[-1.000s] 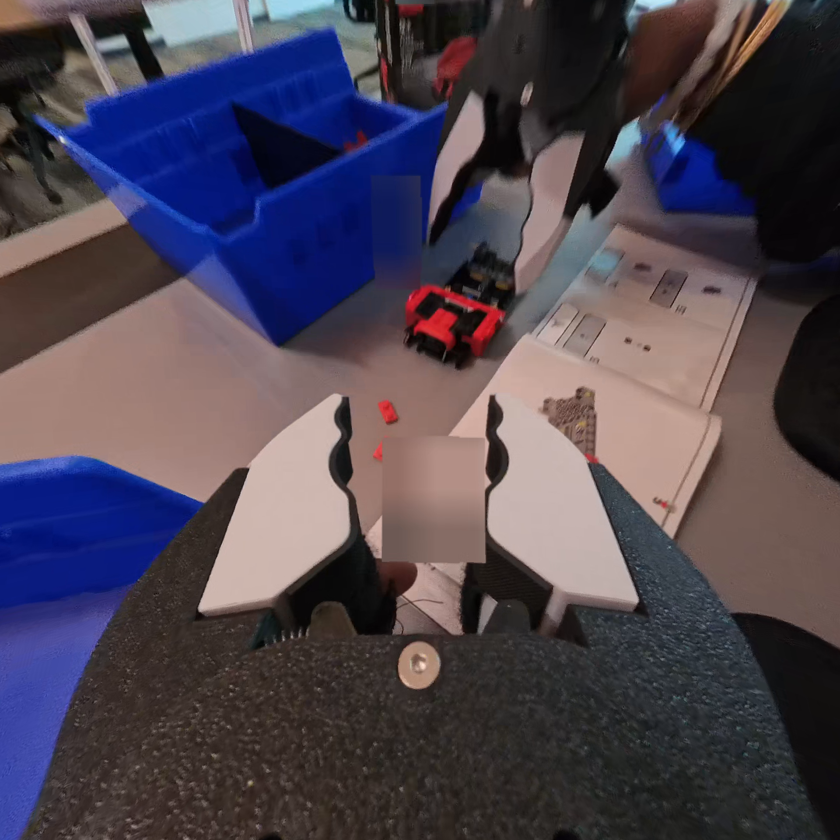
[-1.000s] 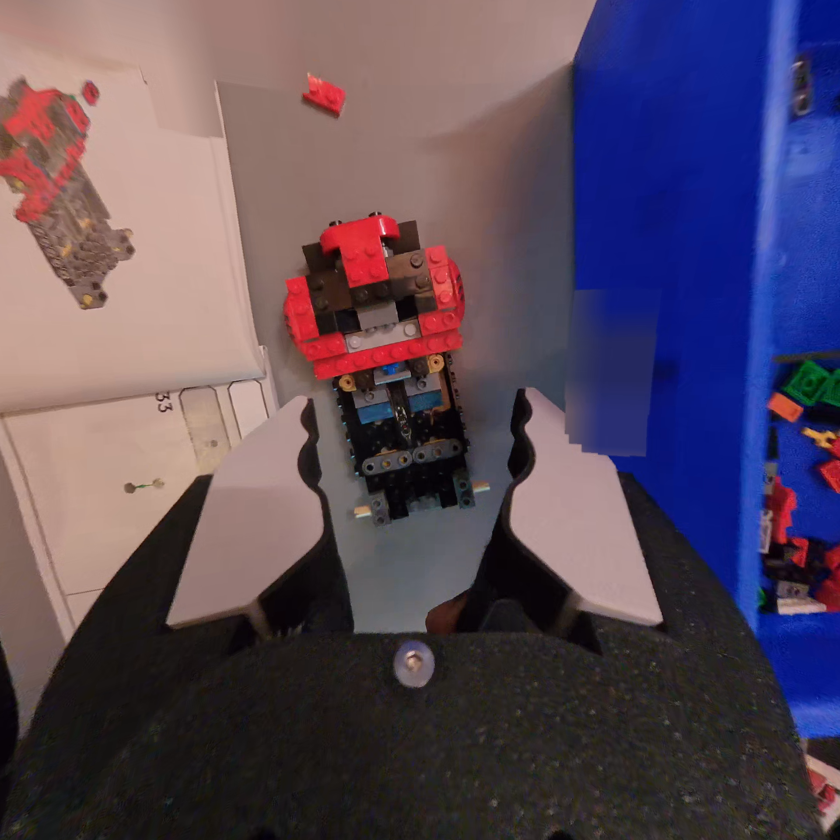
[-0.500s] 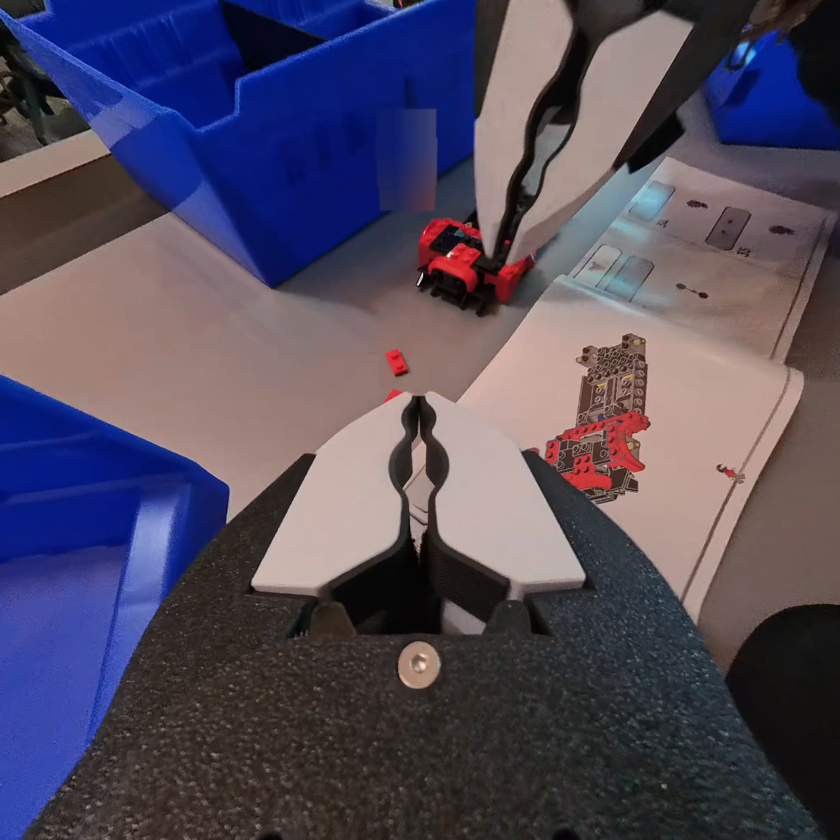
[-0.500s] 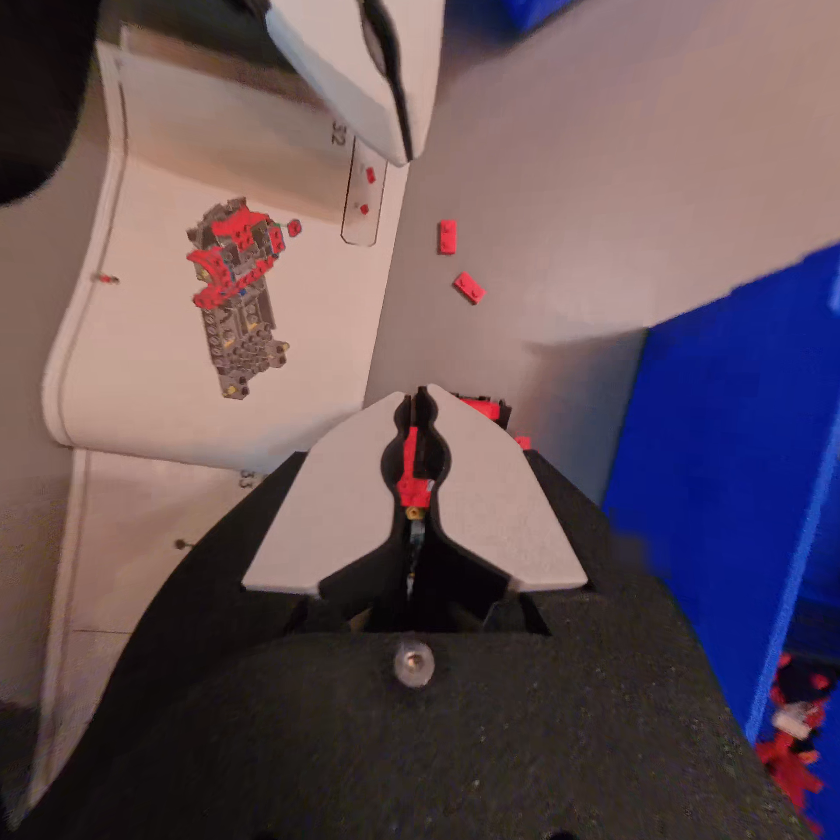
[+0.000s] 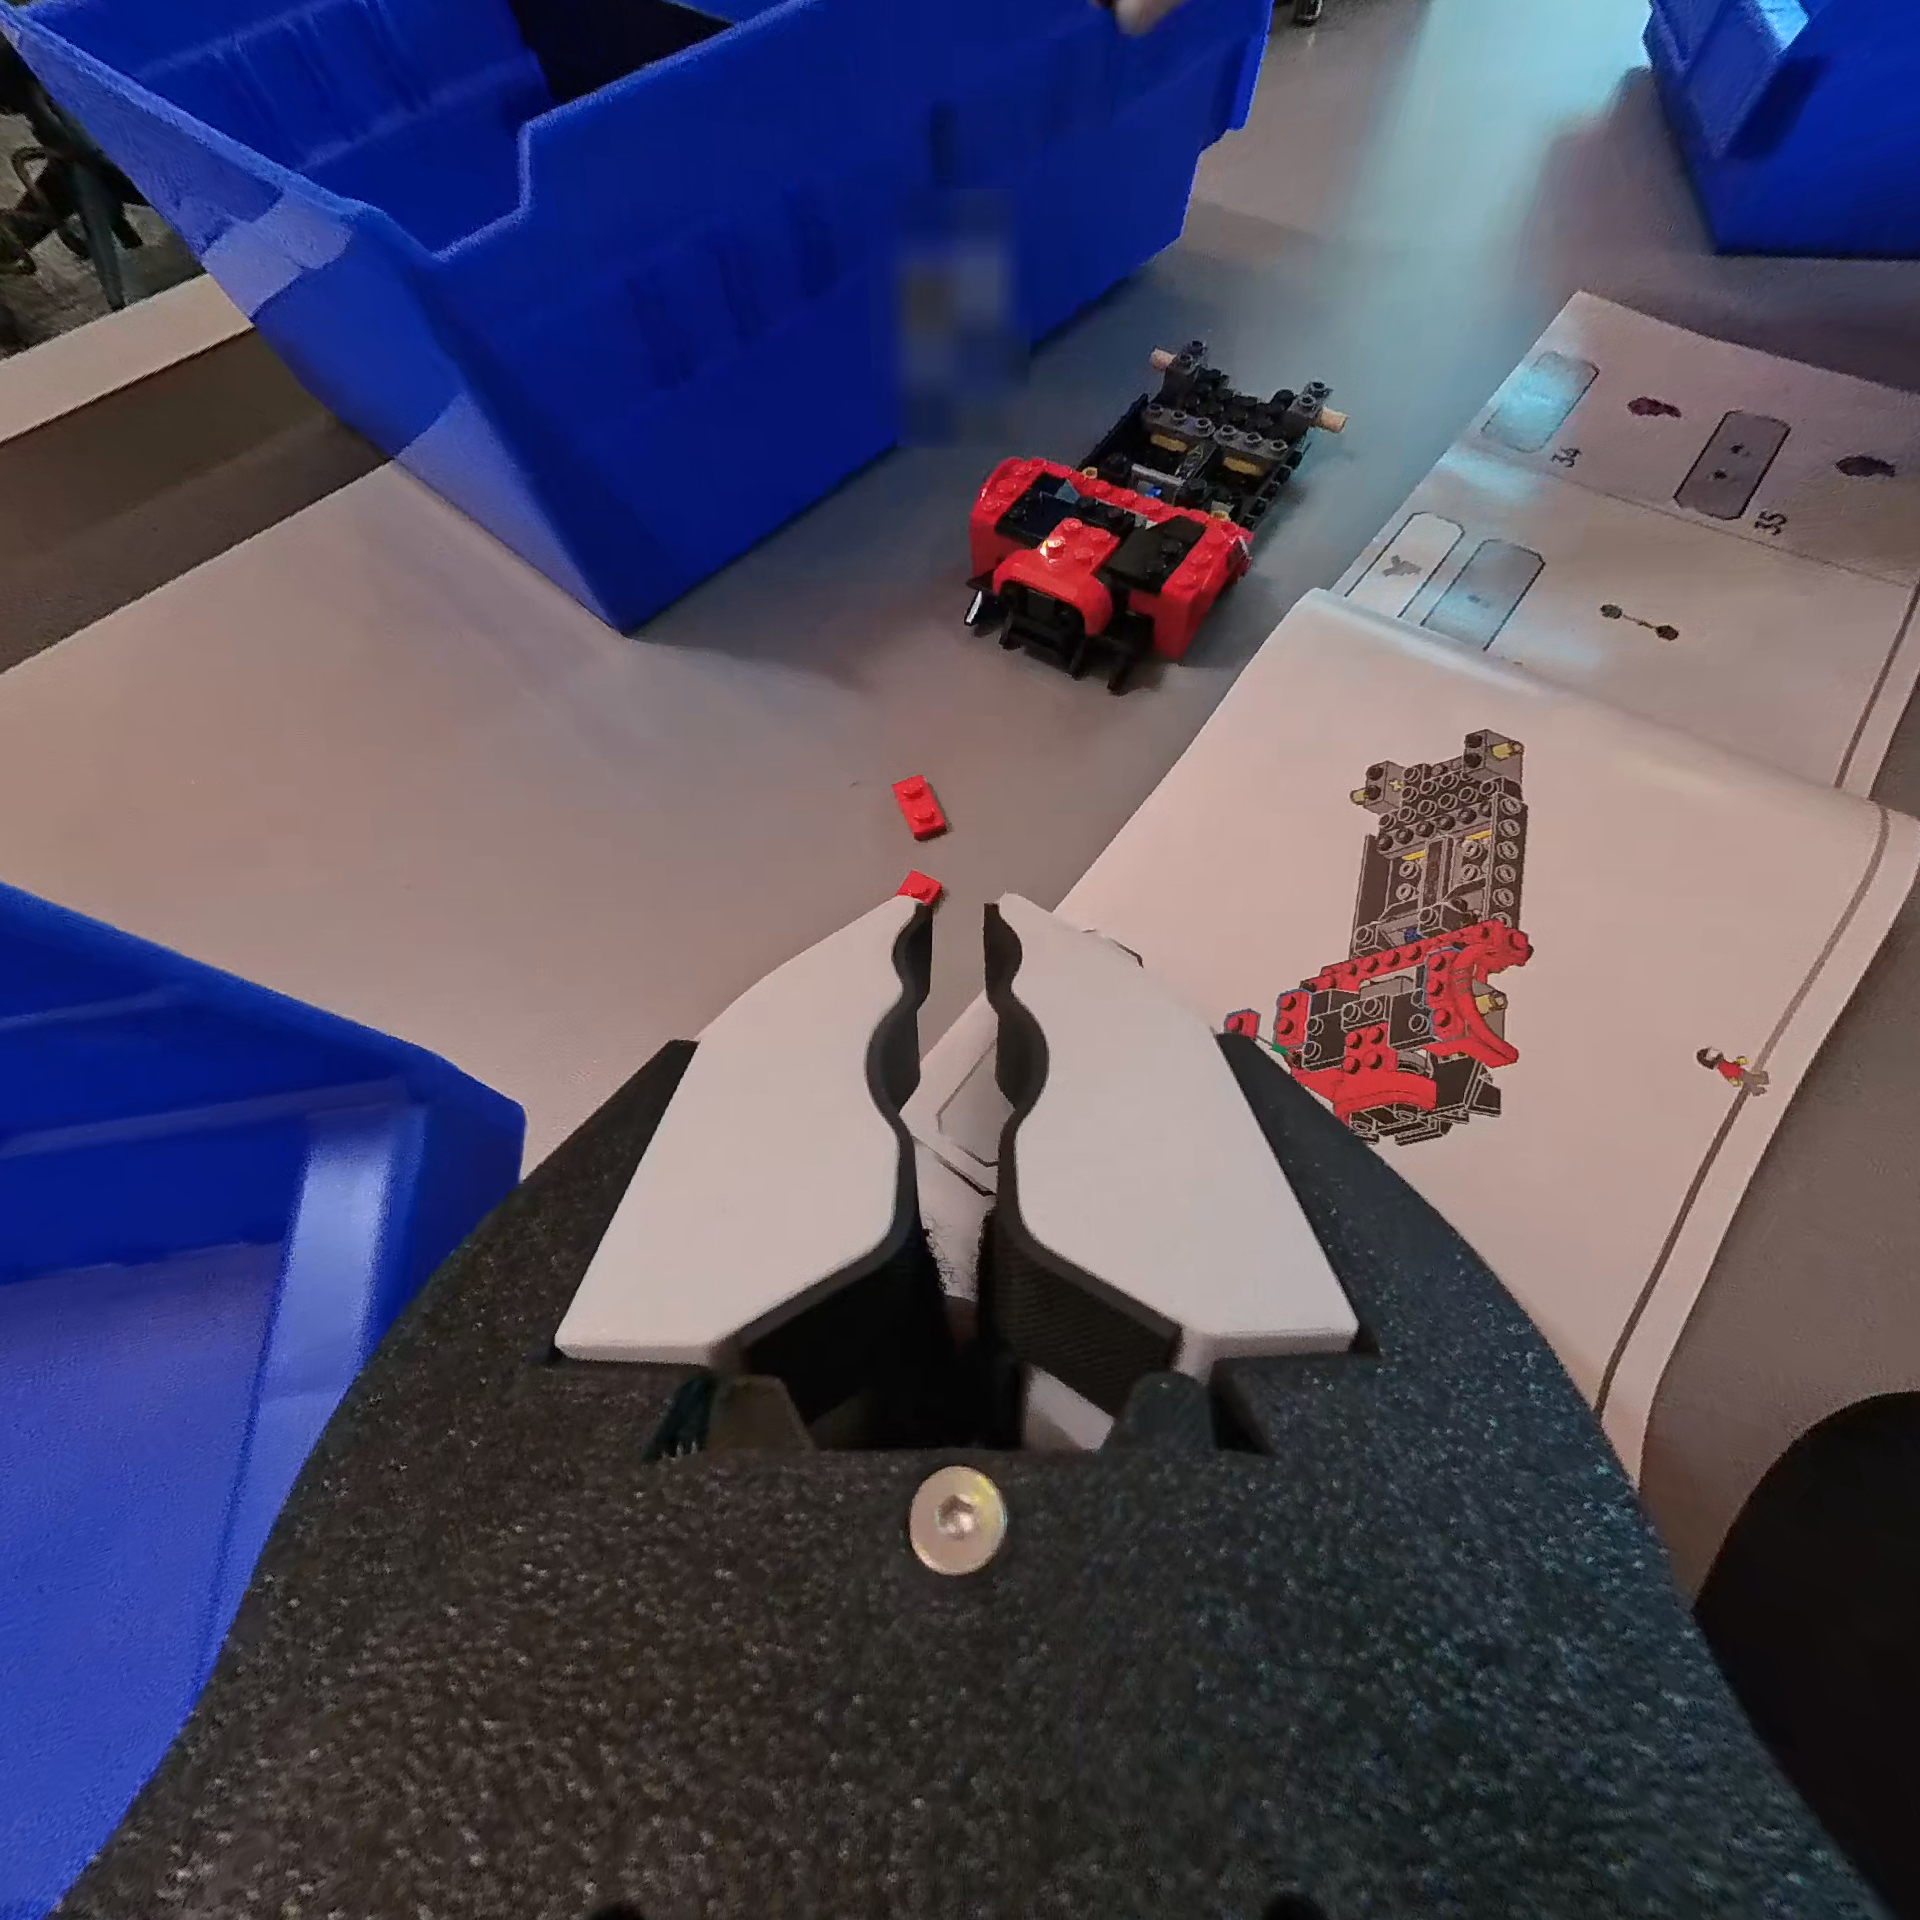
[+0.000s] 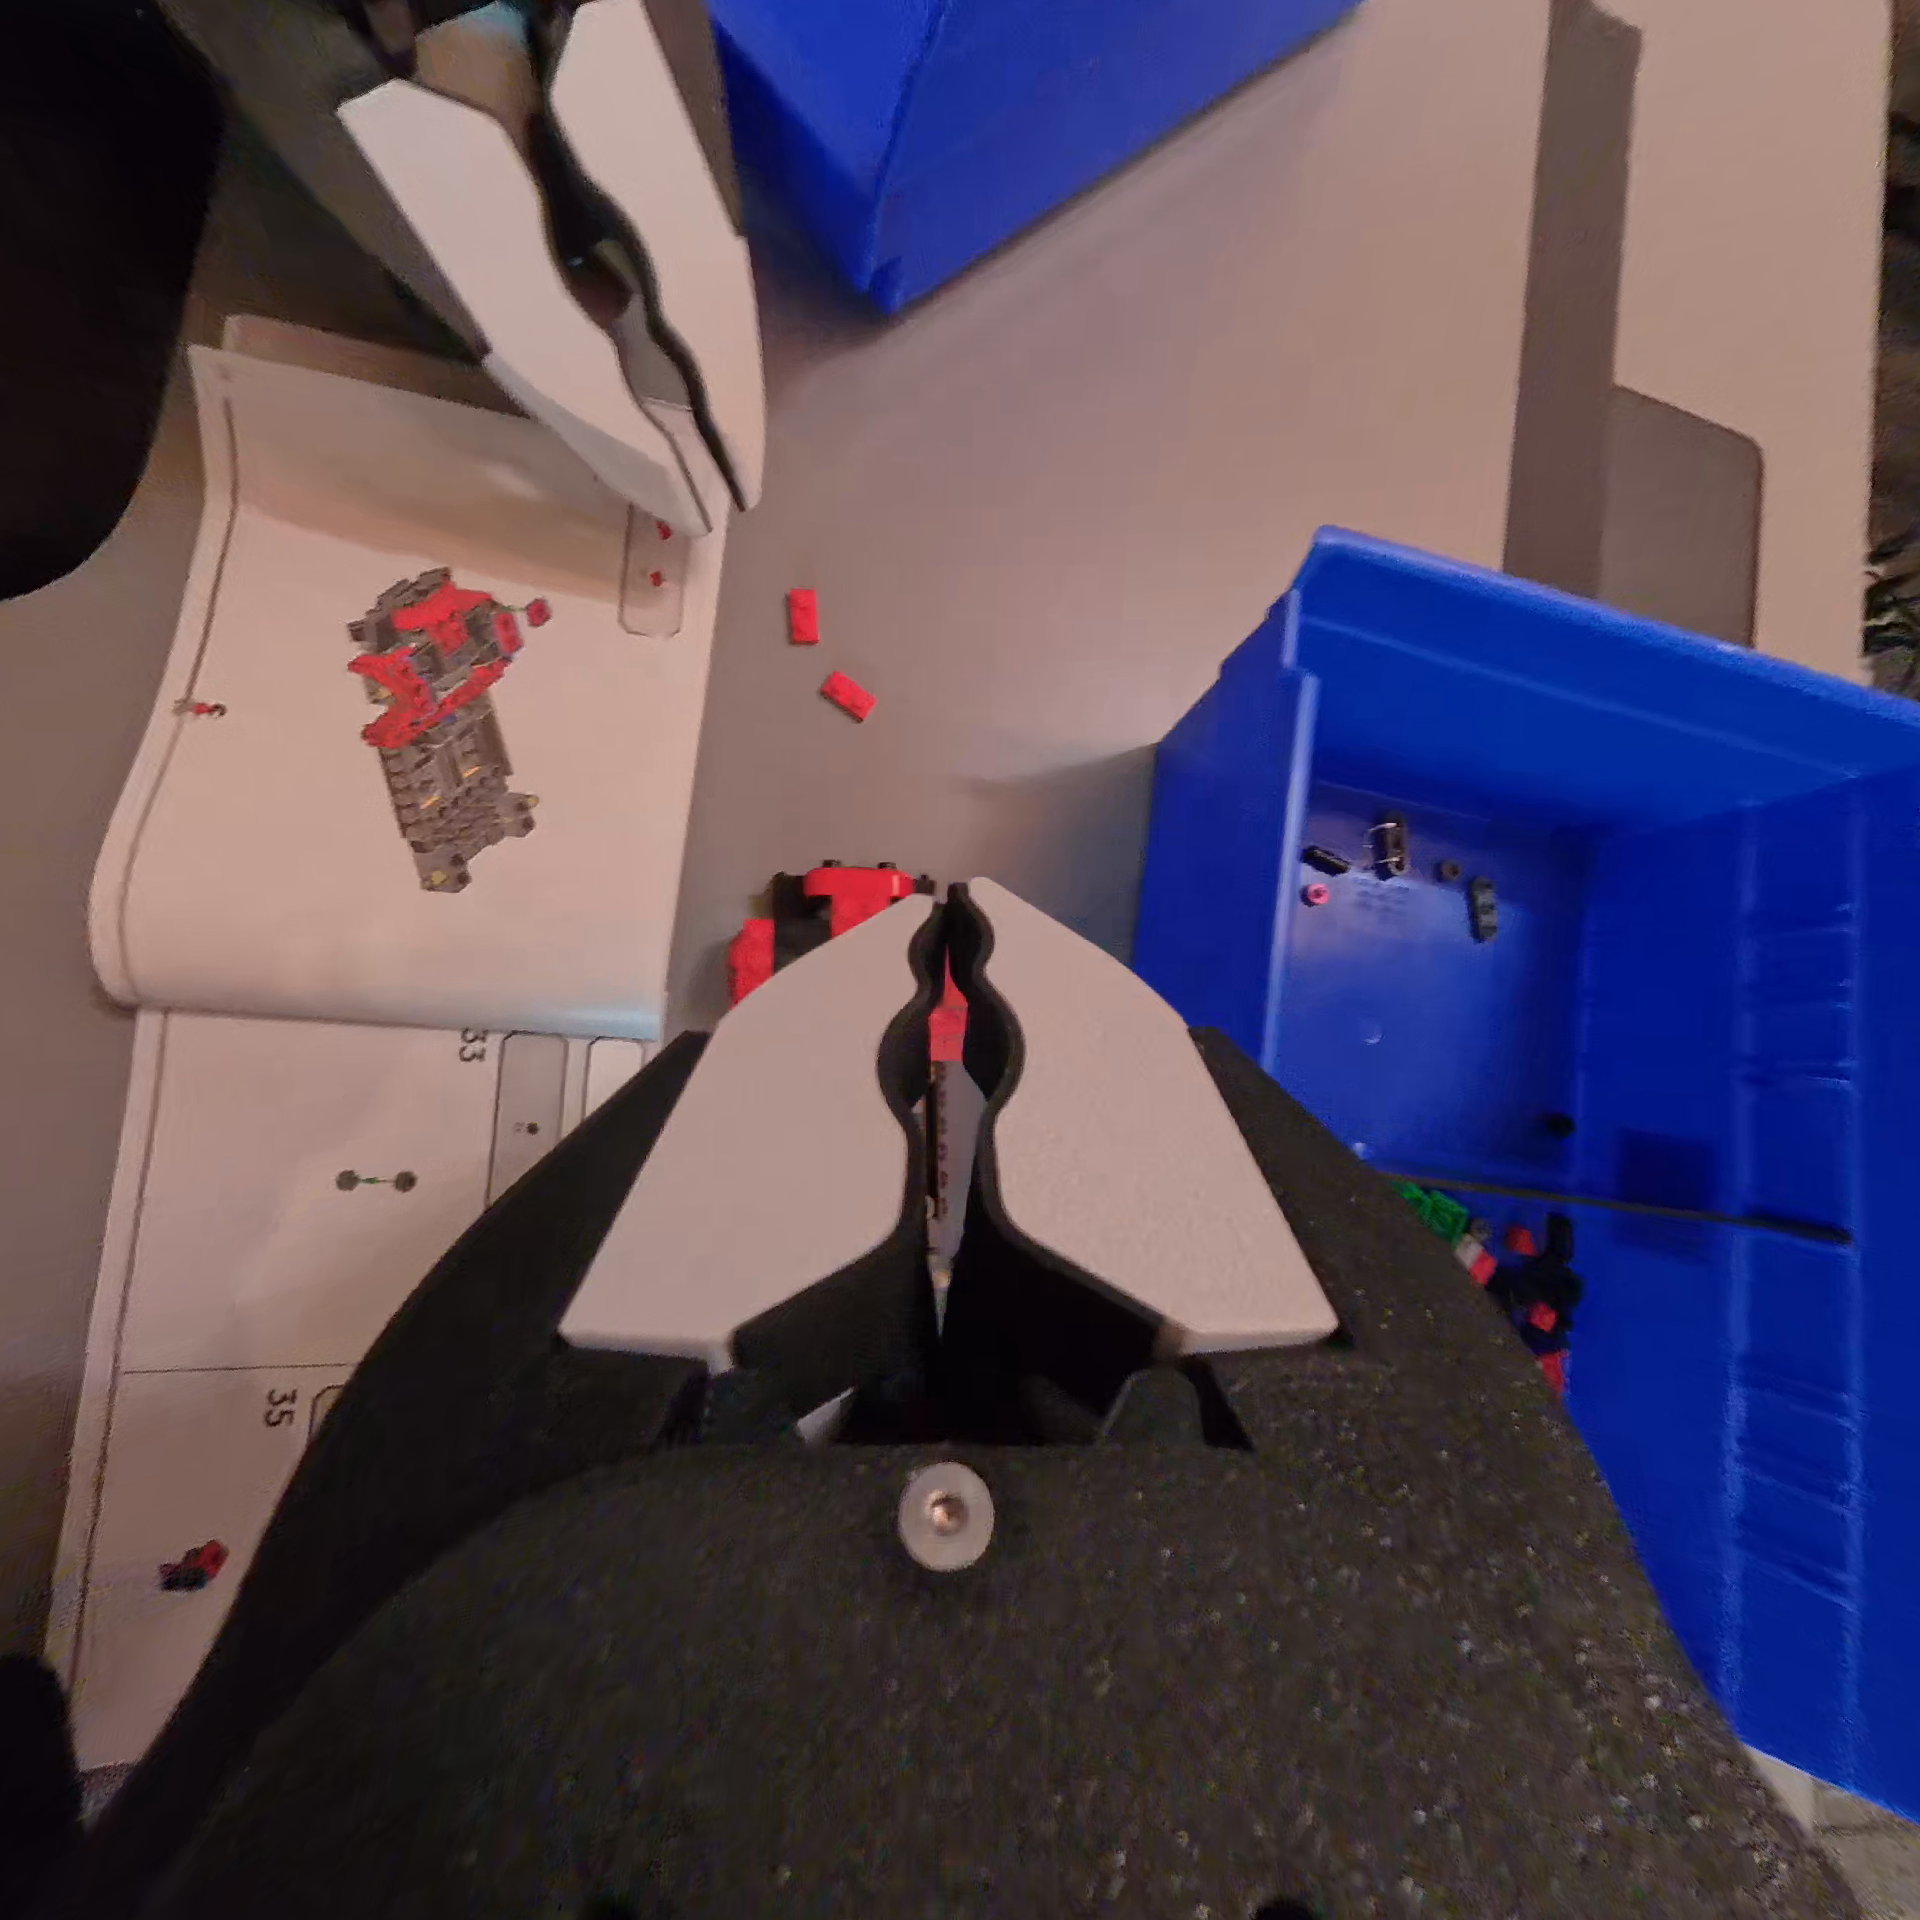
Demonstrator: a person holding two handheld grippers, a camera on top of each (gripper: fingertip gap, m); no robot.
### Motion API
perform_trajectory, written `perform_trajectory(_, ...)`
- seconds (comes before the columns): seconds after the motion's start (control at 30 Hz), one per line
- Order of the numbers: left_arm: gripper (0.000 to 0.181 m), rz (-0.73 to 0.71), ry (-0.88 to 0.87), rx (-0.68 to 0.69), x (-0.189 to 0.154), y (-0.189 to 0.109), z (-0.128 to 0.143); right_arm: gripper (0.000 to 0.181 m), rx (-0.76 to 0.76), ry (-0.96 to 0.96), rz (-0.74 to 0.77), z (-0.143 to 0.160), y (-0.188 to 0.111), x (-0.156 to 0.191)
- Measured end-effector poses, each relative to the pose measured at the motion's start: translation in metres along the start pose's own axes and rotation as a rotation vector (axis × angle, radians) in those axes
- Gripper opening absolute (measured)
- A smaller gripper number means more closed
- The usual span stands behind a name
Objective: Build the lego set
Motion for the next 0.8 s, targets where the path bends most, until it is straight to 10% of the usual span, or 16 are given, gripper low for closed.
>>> perform_trajectory(0.3, 0.009, -0.003, -0.031, -0.023, 0.003, -0.003, 0.000, 0.000, -0.057, -0.001, -0.044, -0.006, 0.015, 0.000)
perform_trajectory(0.5, 0.009, 0.002, -0.044, -0.028, 0.004, -0.003, 0.000, 0.042, -0.211, 0.053, -0.102, -0.017, 0.031, 0.008)
perform_trajectory(0.6, 0.010, 0.002, -0.041, -0.018, 0.004, -0.002, 0.000, 0.001, -0.206, 0.022, -0.145, -0.011, 0.043, 0.015)
perform_trajectory(0.8, 0.010, 0.004, -0.036, -0.012, 0.004, -0.002, 0.000, 0.010, -0.211, 0.005, -0.182, -0.007, 0.055, 0.021)
Point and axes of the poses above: each gripper's, where its closed fingertips meet, y out along the fingers, z out of its underside, x = y × z across the jaws, the point moved 7 cm from there along -y, back along the fingers, and after that the axes turned 3 degrees about y, right-handed, at the moved point
